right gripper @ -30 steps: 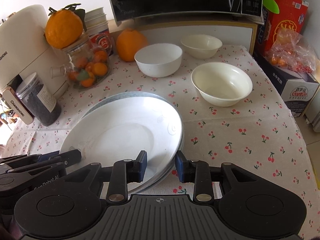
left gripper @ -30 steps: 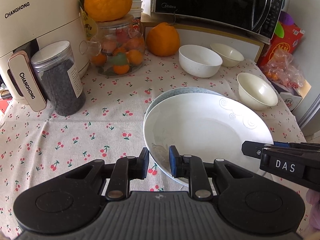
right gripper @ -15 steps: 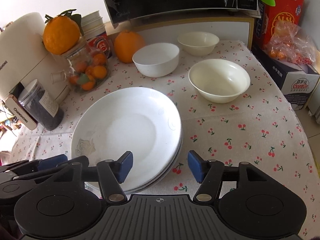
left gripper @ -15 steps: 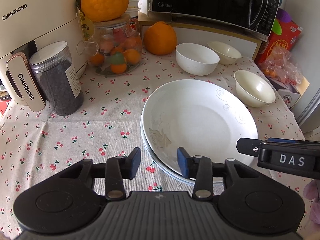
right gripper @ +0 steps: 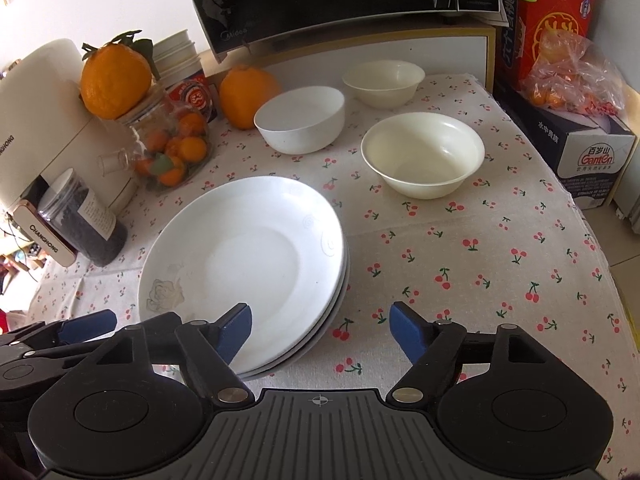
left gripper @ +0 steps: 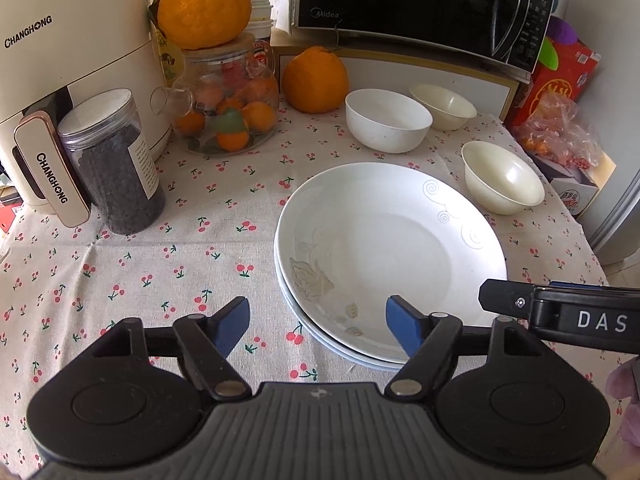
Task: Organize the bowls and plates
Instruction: 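Open both tools to release the white plate on the stack, then move both tools toward the white bowls beyond the plates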
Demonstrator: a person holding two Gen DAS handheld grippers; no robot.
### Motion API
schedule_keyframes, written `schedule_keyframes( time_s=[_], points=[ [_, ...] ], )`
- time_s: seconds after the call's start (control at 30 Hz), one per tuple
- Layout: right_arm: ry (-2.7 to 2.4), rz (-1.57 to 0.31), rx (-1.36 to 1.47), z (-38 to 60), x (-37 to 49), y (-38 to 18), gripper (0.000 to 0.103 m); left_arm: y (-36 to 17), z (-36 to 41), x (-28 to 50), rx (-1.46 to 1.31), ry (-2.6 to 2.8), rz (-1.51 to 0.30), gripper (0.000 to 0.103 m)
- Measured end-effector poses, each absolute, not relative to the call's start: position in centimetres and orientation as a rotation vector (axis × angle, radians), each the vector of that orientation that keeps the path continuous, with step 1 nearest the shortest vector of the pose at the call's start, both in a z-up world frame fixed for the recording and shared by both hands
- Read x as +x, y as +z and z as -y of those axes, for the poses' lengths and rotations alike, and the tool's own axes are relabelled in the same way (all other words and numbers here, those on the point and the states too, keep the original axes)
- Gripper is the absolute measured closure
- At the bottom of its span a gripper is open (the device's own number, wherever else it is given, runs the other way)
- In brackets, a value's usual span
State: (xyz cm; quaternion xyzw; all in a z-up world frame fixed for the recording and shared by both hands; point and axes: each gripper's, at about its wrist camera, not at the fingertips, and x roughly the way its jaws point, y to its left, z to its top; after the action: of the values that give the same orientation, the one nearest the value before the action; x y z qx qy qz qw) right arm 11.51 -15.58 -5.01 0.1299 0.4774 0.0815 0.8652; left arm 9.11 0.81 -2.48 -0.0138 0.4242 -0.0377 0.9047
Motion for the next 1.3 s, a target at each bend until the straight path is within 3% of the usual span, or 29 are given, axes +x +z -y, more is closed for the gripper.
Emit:
schedule_keyframes(
  time_s=[0.17, 0.37, 0.8, 1.3],
  points=[
    [0.180, -0.990, 0.281, 16.6, 11.1, -5.1, 0.015, -2.4, -0.6, 9.0, -0.023, -0.074, -0.880, 0.010],
    [0.224, -0.956, 0.252, 17.8, 9.9, -5.2, 0.009, -2.5, -0.2, 8.9, -0.007, -0.059, -0.886, 0.002],
    [0.202, -0.907, 0.166, 21.5, 8.1, -4.8, 0.006, -1.8, 0.8, 8.9, 0.037, -0.044, -0.849, 0.001],
    [0.204, -0.788, 0.140, 21.8, 15.0, -2.2, 0.004, -0.3, 2.7, 14.2, 0.192, -0.095, -0.728, 0.001]
  ],
)
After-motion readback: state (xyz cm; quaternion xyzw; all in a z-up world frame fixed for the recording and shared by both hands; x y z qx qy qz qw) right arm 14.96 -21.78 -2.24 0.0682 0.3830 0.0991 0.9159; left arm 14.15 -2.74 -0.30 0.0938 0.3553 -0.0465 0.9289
